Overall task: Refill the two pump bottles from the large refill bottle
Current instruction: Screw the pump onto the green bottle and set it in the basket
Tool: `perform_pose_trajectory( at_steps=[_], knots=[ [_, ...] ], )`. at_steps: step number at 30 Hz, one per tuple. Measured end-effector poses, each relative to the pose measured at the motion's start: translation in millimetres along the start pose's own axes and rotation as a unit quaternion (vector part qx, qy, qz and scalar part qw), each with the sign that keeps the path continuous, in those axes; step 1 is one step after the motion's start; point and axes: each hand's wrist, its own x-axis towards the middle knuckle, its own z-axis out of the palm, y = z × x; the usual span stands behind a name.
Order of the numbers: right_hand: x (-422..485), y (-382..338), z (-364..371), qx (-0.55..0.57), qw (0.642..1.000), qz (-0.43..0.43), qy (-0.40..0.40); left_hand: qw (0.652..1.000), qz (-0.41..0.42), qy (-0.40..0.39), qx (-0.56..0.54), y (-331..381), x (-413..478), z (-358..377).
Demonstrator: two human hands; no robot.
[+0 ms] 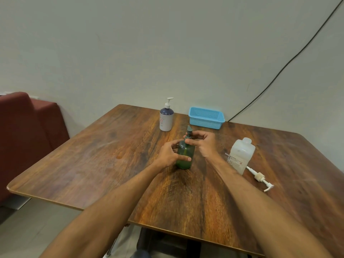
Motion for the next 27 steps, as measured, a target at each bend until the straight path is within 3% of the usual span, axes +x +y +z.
perform_pose_trajectory(
  at_steps=[6, 16, 22, 25, 27],
  knots=[
    [1, -10, -10, -0.008, 0.995, -0.001, -0.101, 1.0, -0.002, 0.007, 0.009, 2, -1, 0],
    [-5, 0, 9, -0.036, 0.999, -0.016, 0.005, 0.997, 0.032, 0.055, 0.039, 2, -5, 7],
    [20, 57, 6, -0.161, 0.986, -0.02, 0.045, 0.993, 0.062, 0.093, 0.049, 0, -12, 17],
    [-4, 14, 7, -0.114, 0.993, -0.027, 0.02, 0.994, 0.052, 0.079, 0.051, 4, -12, 14],
    [-7, -6, -2, -0.062, 0.997, -0.007, -0.035, 0.999, 0.023, 0.02, 0.036, 12, -10, 7]
  ],
)
